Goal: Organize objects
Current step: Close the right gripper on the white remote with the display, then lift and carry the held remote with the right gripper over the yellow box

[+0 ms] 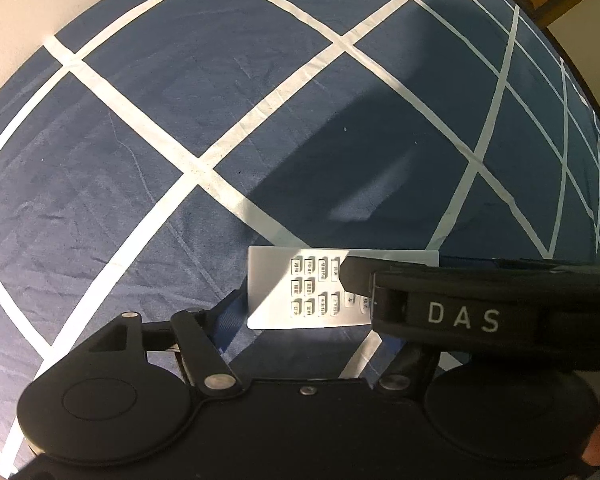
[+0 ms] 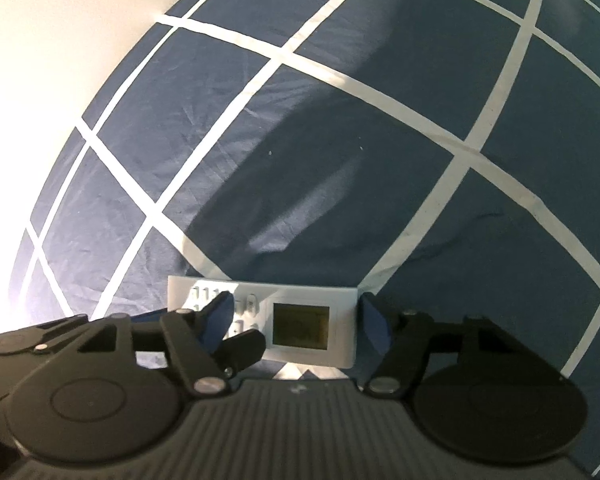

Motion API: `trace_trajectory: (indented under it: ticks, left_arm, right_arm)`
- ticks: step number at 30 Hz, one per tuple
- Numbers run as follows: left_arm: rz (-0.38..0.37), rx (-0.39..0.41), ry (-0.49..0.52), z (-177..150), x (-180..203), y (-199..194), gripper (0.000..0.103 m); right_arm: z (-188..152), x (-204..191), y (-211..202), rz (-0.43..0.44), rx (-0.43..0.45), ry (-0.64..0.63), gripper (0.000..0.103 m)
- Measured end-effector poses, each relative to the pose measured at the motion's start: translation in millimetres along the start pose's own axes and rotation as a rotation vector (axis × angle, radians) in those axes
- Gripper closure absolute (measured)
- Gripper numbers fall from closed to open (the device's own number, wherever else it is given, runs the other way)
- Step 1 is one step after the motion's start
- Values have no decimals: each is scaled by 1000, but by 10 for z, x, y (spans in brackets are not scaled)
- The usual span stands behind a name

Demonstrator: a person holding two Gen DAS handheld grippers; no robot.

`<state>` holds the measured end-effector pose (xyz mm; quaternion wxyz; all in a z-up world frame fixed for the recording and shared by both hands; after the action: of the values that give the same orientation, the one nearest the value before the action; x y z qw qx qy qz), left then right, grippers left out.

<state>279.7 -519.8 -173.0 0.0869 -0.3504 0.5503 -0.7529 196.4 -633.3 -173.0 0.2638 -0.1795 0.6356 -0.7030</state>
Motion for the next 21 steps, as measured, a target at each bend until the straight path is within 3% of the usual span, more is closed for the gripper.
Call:
trace_trajectory:
  ticks: [10, 21]
  left_arm:
    - [9, 15, -20, -64, 25, -56, 37]
    - [57, 73, -32, -286, 213, -447, 37]
  right_arm:
    - [-36, -5, -44, 8, 6, -23, 35]
    - [-228, -44, -431, 50, 59, -86, 35]
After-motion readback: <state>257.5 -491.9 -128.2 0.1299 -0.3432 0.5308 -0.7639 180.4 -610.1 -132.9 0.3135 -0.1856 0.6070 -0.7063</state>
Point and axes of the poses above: each gripper's, at about its wrist camera, not at the fingertips, and y roughly the way its jaws point, x to its right, z to its top, the point moved 1 cm from there along y, roughly the way its jaws point, and after that the axes turned 11 degrees about -z, right-handed, at the moved point
